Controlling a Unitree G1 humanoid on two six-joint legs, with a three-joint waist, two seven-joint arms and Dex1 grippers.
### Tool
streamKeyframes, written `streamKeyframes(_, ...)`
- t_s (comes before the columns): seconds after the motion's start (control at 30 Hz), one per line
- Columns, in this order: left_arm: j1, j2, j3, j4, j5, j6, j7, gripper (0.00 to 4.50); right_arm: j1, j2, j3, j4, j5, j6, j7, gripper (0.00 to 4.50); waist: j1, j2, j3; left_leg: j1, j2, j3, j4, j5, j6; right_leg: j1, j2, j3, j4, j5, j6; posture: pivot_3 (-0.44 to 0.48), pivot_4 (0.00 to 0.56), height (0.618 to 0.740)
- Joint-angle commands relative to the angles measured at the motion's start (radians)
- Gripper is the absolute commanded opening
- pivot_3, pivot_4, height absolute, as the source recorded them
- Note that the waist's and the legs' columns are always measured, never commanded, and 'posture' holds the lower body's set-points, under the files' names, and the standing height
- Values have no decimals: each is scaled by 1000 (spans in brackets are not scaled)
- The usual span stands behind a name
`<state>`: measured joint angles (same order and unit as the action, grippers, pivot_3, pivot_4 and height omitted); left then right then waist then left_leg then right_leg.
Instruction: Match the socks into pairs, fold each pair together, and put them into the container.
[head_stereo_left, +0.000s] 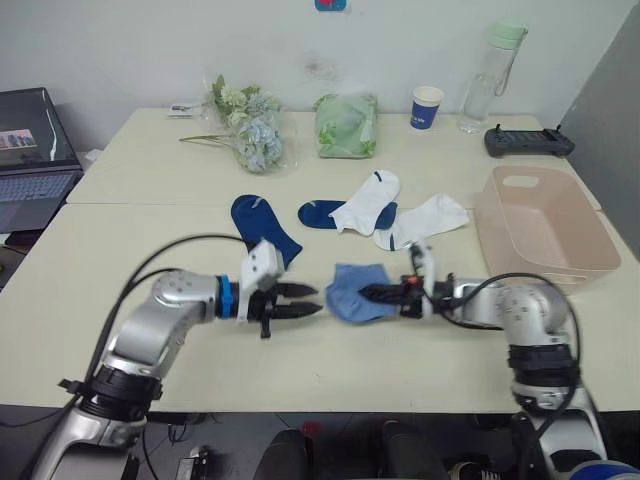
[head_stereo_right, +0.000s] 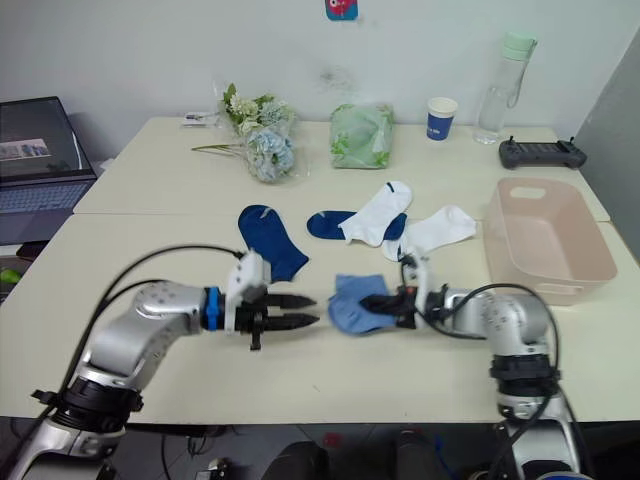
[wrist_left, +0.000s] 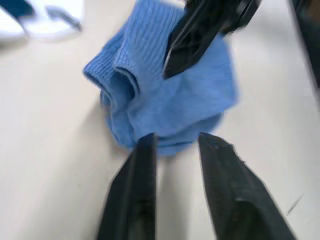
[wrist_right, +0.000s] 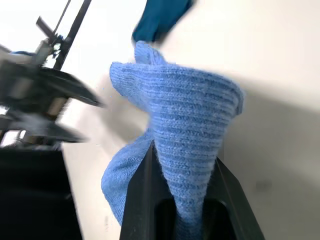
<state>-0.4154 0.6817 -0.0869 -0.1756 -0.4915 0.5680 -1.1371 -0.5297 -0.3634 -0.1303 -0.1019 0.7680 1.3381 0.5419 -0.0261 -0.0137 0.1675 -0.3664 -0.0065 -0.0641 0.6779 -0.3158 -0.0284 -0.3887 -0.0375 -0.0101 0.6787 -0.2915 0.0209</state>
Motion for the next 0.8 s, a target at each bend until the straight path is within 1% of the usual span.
streamKeyframes(0.03, -126, -30, 65, -69, -109, 111, 60, 2749, -62, -115, -83, -80, 26, -24, 32, 0, 0, 0, 1, 0, 0, 0, 0, 0, 0, 0, 0, 0, 0, 0, 0, 0, 150, 740)
streamKeyframes(0.1, -221, -60, 57, -54, -106, 123, 93, 3399, -114, -188, -125, -72, 22, -32, 33, 0, -1, 0, 2, 0, -1, 0, 0, 0, 0, 0, 0, 0, 0, 0, 0, 0, 150, 740)
streamKeyframes(0.2, -356, -123, 22, -4, -63, 88, 132, 4348, -183, -334, -122, -42, -45, -132, 81, 0, -1, 0, 3, 0, -1, 1, 0, 0, 0, 0, 2, 0, 0, 0, 0, 0, 150, 740)
streamKeyframes(0.23, -396, -152, 9, 16, -46, 73, 146, 4431, -206, -393, -105, -20, -88, -192, 102, 0, -1, 0, 3, 0, -1, 1, 0, 0, 0, 0, 2, 0, 0, 0, 0, 0, 150, 740)
streamKeyframes(0.33, -477, -222, -18, 60, -17, 39, 173, 4431, -262, -522, -43, 66, -216, -365, 153, 0, -2, 0, 3, 0, -1, 3, 0, 0, 0, 0, 3, 1, -1, -1, 1, 0, 150, 740)
streamKeyframes(0.37, -506, -253, -27, 77, -9, 27, 186, 4431, -281, -571, -7, 104, -283, -450, 173, 0, -4, 0, 3, 0, -1, 4, -1, 0, 0, 0, 2, 2, -2, -1, 2, 0, 150, 740)
streamKeyframes(0.43, -554, -304, -50, 110, 18, -8, 202, 4431, -312, -650, 69, 184, -424, -631, 203, 0, -3, -1, 5, 0, -1, 6, -1, 0, 0, 0, 1, 3, -2, -1, 2, 0, 150, 740)
streamKeyframes(0.53, -591, -363, -72, 146, 47, -35, 219, 4431, -340, -747, 217, 342, -679, -974, 225, 0, -3, -1, 6, 0, -2, 8, 0, 0, 0, -1, 0, 3, -3, -1, 2, 0, 150, 740)
streamKeyframes(0.67, -589, -402, -87, 154, 59, -44, 223, 4431, -373, -770, 330, 587, -876, -1276, 236, 0, -8, -2, 6, 1, 0, 12, -1, 2, -3, -1, 0, 5, -4, -1, 3, 0, 150, 740)
streamKeyframes(0.8, -554, -399, -92, 124, 66, -31, 226, 4431, -402, -748, 431, 828, -1043, -1535, 212, 0, -5, -1, 7, 2, 0, 11, -1, 2, -4, -1, -1, 8, -2, -1, 2, 0, 150, 740)
